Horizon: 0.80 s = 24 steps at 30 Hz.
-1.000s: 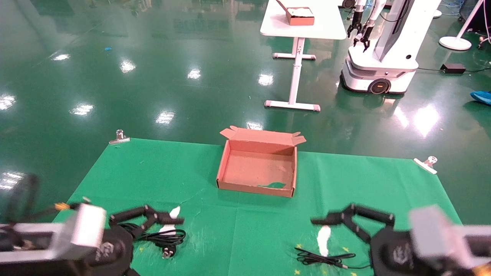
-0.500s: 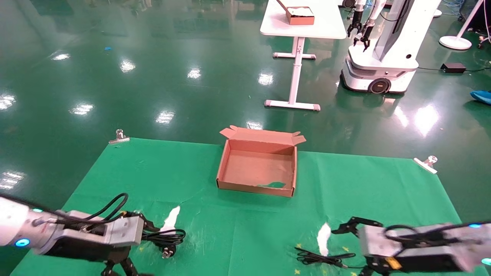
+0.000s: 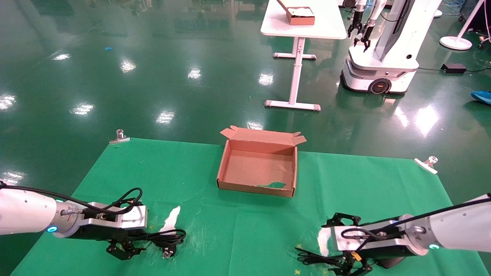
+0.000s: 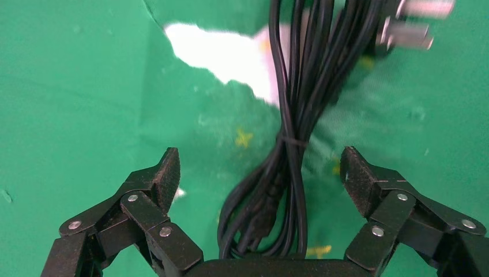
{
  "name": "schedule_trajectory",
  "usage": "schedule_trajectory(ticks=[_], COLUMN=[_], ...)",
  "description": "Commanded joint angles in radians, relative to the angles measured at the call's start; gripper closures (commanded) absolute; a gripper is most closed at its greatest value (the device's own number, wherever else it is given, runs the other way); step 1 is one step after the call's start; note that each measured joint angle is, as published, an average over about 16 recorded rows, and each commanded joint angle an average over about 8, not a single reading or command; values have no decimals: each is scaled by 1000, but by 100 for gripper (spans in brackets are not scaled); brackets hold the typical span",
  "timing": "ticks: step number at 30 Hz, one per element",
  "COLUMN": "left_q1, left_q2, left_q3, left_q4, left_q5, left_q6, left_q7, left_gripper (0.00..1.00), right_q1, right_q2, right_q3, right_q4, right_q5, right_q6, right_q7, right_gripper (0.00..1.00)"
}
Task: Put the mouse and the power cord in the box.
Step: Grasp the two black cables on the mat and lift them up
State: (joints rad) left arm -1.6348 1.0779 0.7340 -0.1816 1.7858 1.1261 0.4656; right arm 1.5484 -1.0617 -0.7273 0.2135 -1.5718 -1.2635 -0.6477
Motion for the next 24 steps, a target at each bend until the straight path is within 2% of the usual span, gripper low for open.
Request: schedule_trajectory(ticks=[1,2,3,4,5,9,10,11,12,14,24], left_q1=[-4,-6,-7,-9,-10,-17,-19,-21,-22,-24,-24], left_q2=[11,14,15,16,17,13,12,11,10,9,8], left_q3=[6,6,5,3,0,-12,-14,-15,-16,-16,-17], left_q4=[26,36,46,55,64,88,93,97,101,106,103], left_q5=[11,11,9,6,2,-16,-18,-19,-20,-20,-22], left_q6=[-20,-25,-28,-30,-30,-23,-20,-17,-14,-11,-7], left_q7=[20,26,30,34,38,58,63,68,73,78,76], left_gripper=[0,0,0,3,10,58,70,83,92,100,100], right_q1=[10,13,16,19,22,31,33,35,37,39,39], right_q2=[-18,-22,-25,-29,-31,-40,-42,-44,-46,-49,-47], right_q3=[-2,-2,-2,-2,-2,-3,-3,-3,-3,-4,-3], right_q4=[-38,-51,-63,-74,-85,-118,-125,-132,-137,-145,-141], right_q5=[-4,-4,-5,-5,-5,-6,-6,-7,-8,-9,-7], right_q6=[14,15,16,17,17,17,18,18,19,20,19], right_q7=[-29,-40,-50,-60,-68,-96,-100,-104,-107,-111,-109], right_gripper=[0,1,8,19,31,81,92,98,100,100,100])
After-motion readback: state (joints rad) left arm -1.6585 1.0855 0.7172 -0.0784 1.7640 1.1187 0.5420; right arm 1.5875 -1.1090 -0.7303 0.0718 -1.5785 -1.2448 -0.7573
